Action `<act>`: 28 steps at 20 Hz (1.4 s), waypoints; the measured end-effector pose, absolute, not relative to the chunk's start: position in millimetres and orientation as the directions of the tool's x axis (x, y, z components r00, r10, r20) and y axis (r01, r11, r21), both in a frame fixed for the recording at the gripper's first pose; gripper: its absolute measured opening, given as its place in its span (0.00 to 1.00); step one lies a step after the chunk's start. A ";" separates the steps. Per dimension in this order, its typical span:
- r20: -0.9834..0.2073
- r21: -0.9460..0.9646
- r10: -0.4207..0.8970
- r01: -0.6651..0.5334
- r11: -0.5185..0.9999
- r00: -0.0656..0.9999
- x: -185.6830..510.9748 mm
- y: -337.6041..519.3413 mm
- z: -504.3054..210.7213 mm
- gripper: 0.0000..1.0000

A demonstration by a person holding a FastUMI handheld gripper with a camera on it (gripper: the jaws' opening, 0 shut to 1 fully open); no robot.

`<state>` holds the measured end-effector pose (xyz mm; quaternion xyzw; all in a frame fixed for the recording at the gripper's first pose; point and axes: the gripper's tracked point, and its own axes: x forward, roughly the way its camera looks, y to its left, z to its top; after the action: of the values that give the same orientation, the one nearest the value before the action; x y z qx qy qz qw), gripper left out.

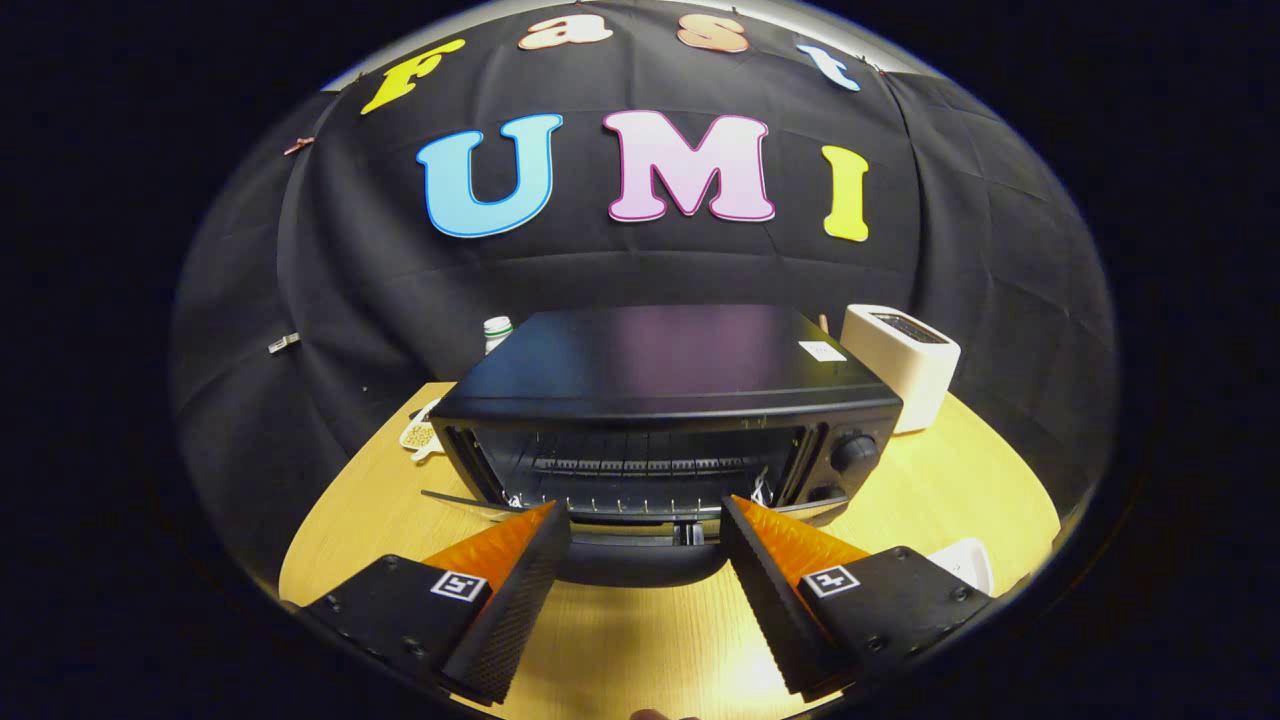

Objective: Open the toaster oven, put the food inside, and close the toaster oven door.

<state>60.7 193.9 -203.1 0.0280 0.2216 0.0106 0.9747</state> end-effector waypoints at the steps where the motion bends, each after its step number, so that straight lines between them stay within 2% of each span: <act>1: -0.435 0.048 0.034 -0.014 0.999 0.900 54.7 194.9 -206.4 0.98; 6: -0.518 0.091 0.054 -0.008 0.996 0.854 22.2 193.4 -237.0 0.98; 11: -0.670 0.079 0.050 0.003 0.997 0.741 -5.0 184.5 -289.0 0.98; 17: -0.636 0.022 0.103 -0.115 0.993 0.765 -19.0 159.3 -266.6 0.98; 22: -0.572 -0.075 0.098 -0.171 0.983 0.814 -26.4 91.5 -218.3 0.99; 24: -0.563 -0.103 0.068 -0.151 0.983 0.824 -26.1 47.7 -209.7 0.99; 28: -0.598 -0.113 -0.038 -0.038 0.993 0.801 -27.4 -52.0 -211.1 0.99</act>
<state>-27.4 -52.0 -211.1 -0.0596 0.3157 0.0000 0.9470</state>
